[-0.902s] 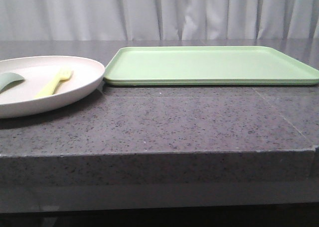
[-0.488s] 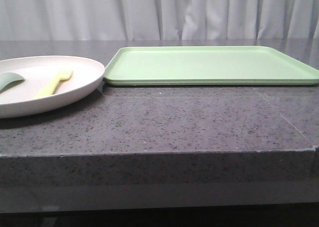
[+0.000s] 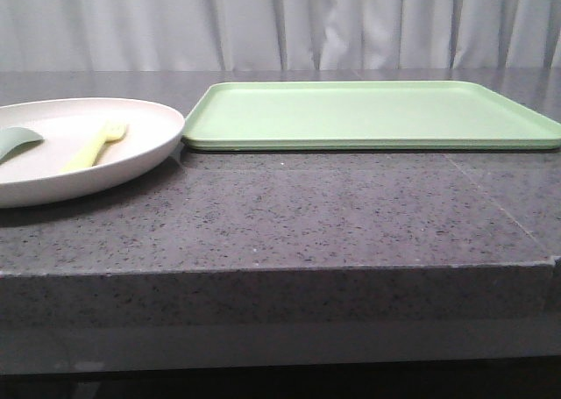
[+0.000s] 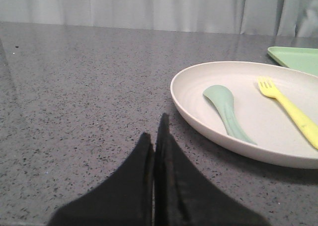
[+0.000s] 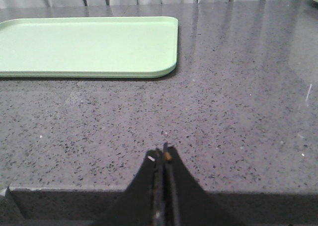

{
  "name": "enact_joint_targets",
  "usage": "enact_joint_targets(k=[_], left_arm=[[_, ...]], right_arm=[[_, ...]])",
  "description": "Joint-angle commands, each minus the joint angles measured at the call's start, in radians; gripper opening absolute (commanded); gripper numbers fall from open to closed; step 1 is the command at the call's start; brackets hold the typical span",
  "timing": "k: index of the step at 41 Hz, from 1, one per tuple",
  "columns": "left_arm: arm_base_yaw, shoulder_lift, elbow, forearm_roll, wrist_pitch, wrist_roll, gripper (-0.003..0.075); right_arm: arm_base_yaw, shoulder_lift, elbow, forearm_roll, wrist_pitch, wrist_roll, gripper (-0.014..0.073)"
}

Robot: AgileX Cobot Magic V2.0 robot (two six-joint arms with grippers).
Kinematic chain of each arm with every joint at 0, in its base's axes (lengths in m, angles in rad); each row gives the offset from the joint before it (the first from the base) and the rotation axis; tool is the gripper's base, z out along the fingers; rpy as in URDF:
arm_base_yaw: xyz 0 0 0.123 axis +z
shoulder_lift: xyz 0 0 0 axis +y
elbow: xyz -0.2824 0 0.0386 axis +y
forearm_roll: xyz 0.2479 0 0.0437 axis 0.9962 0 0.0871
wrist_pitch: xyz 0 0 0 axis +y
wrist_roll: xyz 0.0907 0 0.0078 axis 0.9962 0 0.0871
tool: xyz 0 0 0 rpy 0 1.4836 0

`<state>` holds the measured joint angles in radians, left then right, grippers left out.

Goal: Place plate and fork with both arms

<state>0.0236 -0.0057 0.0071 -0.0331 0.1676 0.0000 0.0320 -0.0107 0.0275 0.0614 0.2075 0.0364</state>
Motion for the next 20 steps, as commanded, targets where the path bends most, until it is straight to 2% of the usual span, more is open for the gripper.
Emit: enact_joint_targets(k=[1, 20], left_arm=[[-0.001, -0.02, 0.001, -0.006, -0.089, 0.0, -0.0018], [-0.001, -0.02, 0.001, -0.006, -0.089, 0.0, -0.0018]], right_arm=[[-0.007, -0.019, -0.004, 0.001, -0.077, -0.008, -0.0116], [-0.007, -0.018, -0.004, 0.001, -0.115, -0.008, -0.0116]])
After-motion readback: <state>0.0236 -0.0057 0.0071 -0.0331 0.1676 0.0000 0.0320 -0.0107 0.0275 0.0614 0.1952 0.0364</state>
